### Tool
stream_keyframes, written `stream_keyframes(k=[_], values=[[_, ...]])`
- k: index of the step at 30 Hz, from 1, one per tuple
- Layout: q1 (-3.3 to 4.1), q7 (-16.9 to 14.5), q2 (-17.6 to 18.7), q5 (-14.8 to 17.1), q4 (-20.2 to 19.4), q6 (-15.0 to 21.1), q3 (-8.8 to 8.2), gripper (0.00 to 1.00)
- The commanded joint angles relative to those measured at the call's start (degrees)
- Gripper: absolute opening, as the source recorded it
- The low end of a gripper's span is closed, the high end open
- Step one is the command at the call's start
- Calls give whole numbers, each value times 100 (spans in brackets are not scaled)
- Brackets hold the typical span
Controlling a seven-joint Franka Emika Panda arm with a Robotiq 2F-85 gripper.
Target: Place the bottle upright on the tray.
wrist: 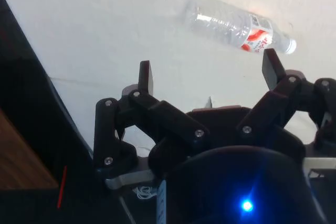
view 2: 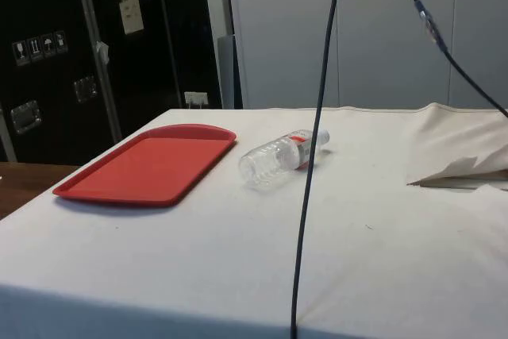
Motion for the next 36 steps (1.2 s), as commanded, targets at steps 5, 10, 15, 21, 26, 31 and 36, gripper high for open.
stream_keyframes(k=[5, 10, 15, 21, 26, 31, 36], values=[[23, 0, -92, -34, -80, 57, -11, 100], [34, 6, -132, -74, -103, 52, -17, 100], [40, 0, -160, -115, -115, 52, -17, 100], [11, 0, -46, -120, 0, -6, 0, 100], [46, -29, -201, -218, -126, 52, -17, 100], [17, -40, -92, -252, 0, -6, -6, 100], [46, -92, -286, -338, -126, -34, -23, 100]])
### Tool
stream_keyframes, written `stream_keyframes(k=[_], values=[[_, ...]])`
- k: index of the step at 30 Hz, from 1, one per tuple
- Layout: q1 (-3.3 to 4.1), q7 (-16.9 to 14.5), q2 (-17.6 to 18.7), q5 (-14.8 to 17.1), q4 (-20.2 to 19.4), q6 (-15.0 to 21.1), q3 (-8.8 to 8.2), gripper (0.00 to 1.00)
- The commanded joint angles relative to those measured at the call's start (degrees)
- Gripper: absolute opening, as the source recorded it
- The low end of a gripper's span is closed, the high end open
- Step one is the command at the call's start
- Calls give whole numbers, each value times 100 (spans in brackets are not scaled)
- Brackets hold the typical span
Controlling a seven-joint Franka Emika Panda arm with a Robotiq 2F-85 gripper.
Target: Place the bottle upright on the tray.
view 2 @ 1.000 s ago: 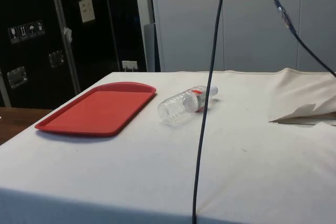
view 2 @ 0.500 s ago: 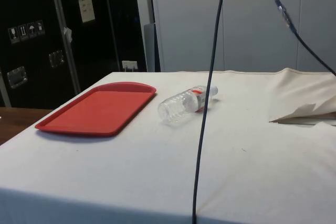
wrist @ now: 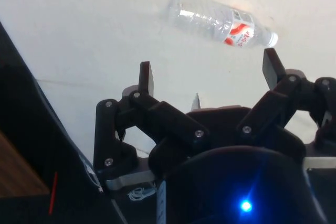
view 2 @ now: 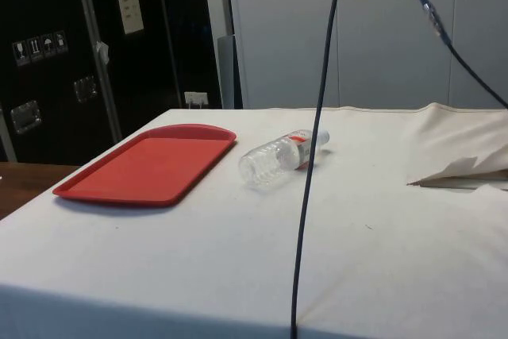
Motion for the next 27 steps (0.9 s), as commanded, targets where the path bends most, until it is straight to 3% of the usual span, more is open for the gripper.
stream_keyframes(k=[1, 4, 5, 10, 11, 12, 19, 20, 21, 27], values=[[29, -23, -138, -40, -120, 17, -11, 100], [0, -6, -11, -23, -6, -29, 0, 100], [29, -29, -166, -69, -126, -23, -17, 100], [23, -46, -241, -160, -138, -69, -11, 100], [0, -17, -86, -126, -6, -92, 0, 100], [23, -46, -258, -172, -138, -80, -17, 100], [29, -40, -344, -246, -126, -126, -11, 100], [0, -23, -206, -229, -6, -149, 0, 100], [34, -34, -372, -269, -120, -143, -17, 100], [40, -23, -435, -321, -97, -126, -11, 100]])
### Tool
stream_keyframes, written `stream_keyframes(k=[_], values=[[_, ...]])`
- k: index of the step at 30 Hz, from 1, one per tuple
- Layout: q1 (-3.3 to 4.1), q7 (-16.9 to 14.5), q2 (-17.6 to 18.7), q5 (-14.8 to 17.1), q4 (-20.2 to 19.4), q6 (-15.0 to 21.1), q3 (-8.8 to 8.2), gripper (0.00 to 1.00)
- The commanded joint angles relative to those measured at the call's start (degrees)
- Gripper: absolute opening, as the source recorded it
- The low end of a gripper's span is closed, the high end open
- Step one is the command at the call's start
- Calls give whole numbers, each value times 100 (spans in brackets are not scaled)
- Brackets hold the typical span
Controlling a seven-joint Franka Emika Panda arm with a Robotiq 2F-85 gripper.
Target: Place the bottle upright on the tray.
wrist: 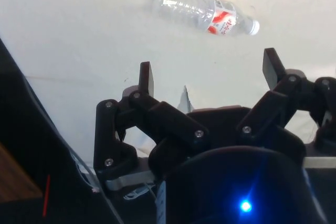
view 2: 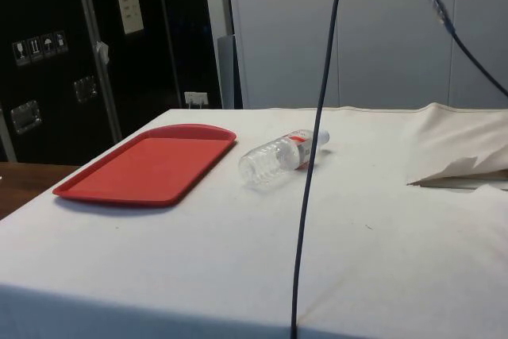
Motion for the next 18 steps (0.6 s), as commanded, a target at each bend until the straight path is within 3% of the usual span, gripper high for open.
stream_keyframes(k=[1, 4, 9, 18], values=[[29, 6, -120, -29, -92, 74, -11, 100], [6, 0, -23, -17, 0, 11, 0, 100], [46, 34, -166, -46, -80, 160, -6, 100], [34, 23, -97, -34, -23, 57, 0, 100]])
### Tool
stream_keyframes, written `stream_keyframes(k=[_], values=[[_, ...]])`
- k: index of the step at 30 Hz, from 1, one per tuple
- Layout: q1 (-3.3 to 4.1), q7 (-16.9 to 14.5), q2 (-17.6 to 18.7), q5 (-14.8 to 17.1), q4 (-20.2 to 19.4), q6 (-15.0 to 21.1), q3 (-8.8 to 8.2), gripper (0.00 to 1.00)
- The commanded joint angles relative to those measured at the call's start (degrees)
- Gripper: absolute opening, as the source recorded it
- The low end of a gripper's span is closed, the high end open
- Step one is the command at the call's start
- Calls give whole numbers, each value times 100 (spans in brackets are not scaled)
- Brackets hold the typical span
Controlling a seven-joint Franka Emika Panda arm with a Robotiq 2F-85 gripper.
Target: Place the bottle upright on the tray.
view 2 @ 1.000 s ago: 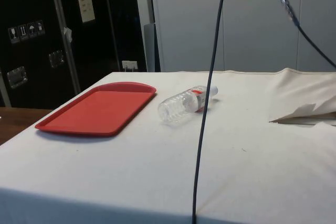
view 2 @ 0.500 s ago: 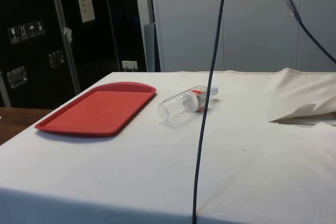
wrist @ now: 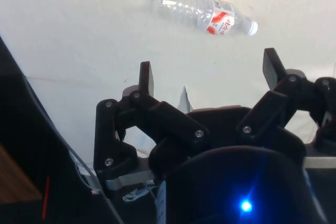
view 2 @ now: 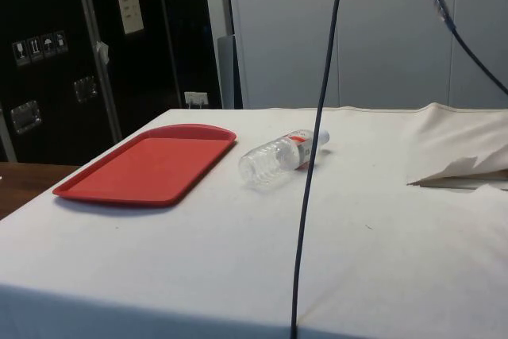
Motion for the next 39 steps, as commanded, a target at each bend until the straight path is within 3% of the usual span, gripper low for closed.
stream_keyframes(k=[1, 4, 12, 13, 14, 22, 23, 24, 31, 32, 33, 39], values=[[11, 6, -11, -17, -29, 52, 0, 100], [0, 0, 0, -11, -17, 0, 6, 100], [40, 11, -69, -92, -401, 338, -6, 100], [23, 0, 6, -74, -321, 212, 6, 100], [40, 11, -92, -109, -481, 395, -6, 100], [23, 0, -155, -160, -773, 676, -23, 100], [0, 0, 0, -126, -590, 521, -6, 100], [17, -6, -166, -166, -842, 745, -23, 100], [0, 6, -172, -189, -1026, 1049, -46, 100], [-29, 0, 0, -155, -837, 888, -29, 100], [0, 6, -172, -189, -1043, 1083, -46, 100], [0, 29, -183, -235, -1106, 1243, -52, 100]])
